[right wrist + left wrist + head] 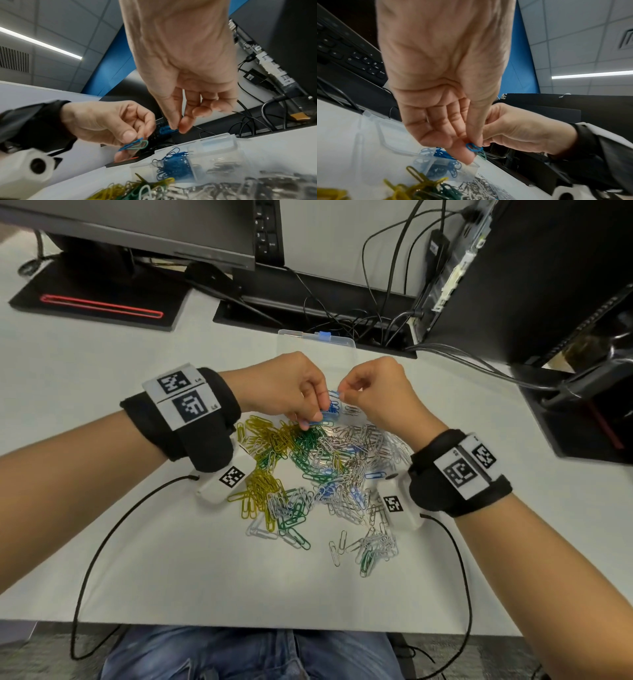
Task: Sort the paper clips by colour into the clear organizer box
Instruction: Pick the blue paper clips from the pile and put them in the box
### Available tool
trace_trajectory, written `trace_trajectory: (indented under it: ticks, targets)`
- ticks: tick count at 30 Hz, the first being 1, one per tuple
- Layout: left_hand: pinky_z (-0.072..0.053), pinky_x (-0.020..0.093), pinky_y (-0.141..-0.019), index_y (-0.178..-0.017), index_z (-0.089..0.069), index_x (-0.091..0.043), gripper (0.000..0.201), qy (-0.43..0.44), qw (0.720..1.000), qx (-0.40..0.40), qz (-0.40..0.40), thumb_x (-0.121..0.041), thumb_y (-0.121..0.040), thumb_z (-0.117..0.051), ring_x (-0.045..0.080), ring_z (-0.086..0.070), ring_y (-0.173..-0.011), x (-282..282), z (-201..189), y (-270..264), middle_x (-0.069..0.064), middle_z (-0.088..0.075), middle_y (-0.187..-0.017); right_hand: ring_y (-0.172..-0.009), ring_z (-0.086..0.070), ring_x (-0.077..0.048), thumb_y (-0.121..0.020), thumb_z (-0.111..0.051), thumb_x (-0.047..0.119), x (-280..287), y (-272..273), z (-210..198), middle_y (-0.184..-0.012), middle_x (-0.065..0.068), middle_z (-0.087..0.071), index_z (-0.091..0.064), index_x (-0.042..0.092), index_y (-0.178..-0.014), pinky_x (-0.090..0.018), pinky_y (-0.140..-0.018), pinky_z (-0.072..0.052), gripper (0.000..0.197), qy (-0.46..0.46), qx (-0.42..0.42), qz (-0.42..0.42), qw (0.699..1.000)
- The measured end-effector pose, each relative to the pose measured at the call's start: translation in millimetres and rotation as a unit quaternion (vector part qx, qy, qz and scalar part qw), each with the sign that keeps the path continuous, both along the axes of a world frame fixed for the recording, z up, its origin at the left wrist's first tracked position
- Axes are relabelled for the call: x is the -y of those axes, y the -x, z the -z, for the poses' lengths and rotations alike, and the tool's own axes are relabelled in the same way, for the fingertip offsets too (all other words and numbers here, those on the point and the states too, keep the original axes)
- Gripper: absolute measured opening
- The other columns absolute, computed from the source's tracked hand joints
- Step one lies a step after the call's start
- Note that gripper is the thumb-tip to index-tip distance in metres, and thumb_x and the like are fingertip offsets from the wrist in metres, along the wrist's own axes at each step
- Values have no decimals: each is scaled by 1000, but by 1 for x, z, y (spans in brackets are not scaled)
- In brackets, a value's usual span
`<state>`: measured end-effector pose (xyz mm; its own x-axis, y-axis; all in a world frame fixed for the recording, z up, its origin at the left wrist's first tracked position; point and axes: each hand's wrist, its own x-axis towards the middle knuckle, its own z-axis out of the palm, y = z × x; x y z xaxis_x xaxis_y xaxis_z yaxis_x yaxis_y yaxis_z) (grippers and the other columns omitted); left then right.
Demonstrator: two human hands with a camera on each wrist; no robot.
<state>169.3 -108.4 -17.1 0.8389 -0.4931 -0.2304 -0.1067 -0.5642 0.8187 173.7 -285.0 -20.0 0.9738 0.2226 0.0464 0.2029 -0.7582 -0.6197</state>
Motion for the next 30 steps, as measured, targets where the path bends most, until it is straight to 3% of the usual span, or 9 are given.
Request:
trace_trajectory:
  ticks: [2, 5, 8, 11, 15, 20, 24, 26, 30]
  targets:
    - [-48, 15, -49, -95, -64, -1, 15, 11, 1000, -3, -16, 1, -81, -69, 12, -65, -55, -2, 0, 2, 16, -69, -76, -58, -47, 1, -81, -68, 4, -3, -3, -2, -64, 9, -55, -74, 8, -86, -1, -50, -34, 9, -2, -5, 14, 1000]
    - [-50, 18, -50, -94, -63, -3, 15, 35, 998, 11, -53, 0, -81, -69, 15, -67, -57, -6, 0, 2, 13, -69, -73, -60, -53, -5, -78, -69, 3, -4, 1, -7, -64, 5, -61, -74, 6, -84, -14, -58, -43, 8, -84, -58, 29, 994]
    - [-56, 24, -54, -95, -63, -1, 16, 71, 995, 12, -68, 3, -81, -68, 20, -69, -60, -6, 0, 3, 10, -68, -71, -52, -52, -3, -73, -76, 2, -5, 14, -7, -61, -1, -62, -73, 1, -85, -12, -48, -39, 12, -168, -124, 11, 978]
    - [-59, 32, -65, -99, -61, 1, 20, 92, 994, -12, -55, 6, -81, -67, 24, -69, -64, -2, -2, 2, 16, -68, -76, -52, -51, -6, -71, -76, -4, -1, 17, -4, -61, -6, -62, -72, 3, -76, -15, -50, -40, 10, -203, -134, 28, 970]
    - [-60, 27, -64, -97, -62, -1, 20, 77, 996, 8, -53, 9, -80, -67, 19, -70, -65, -1, -7, -6, 16, -69, -79, -58, -52, -13, -70, -78, -1, 14, 17, -3, -63, -6, -64, -71, 8, -72, -20, -52, -41, 12, -189, -140, 49, 971]
    - [-55, 17, -56, -94, -64, -7, 19, -25, 987, 136, -77, 3, -79, -69, 13, -69, -65, 9, -3, -20, 7, -71, -78, -49, -56, 1, -71, -78, 2, 26, 23, -2, -62, 0, -66, -72, 5, -76, -12, -54, -42, 8, -144, -141, 52, 978]
    - [-50, 23, -69, -97, -65, -11, 27, -120, 965, 230, -36, -13, -74, -79, 10, -58, -75, 16, 4, -21, 0, -66, -89, -47, -52, -1, -73, -78, 2, 23, 31, -2, -59, 1, -63, -72, 5, -76, -11, -51, -42, 8, -127, -149, 31, 980]
    - [-43, 22, -65, -91, -66, -14, 22, -141, 951, 275, -12, -18, -74, -79, 5, -52, -69, 16, 3, -13, -4, -64, -86, -45, -48, -2, -73, -77, 1, 26, 32, -4, -55, 4, -61, -72, 5, -77, -12, -49, -41, 7, -111, -141, 28, 983]
    - [-38, 13, -53, -78, -69, -17, 13, -189, 953, 202, 122, -22, -73, -80, 0, -57, -61, 18, 1, 15, -10, -65, -68, -49, -50, -2, -75, -74, 0, 33, 35, -4, -59, 1, -63, -74, 3, -78, -14, -54, -42, 5, -21, -132, 5, 991]
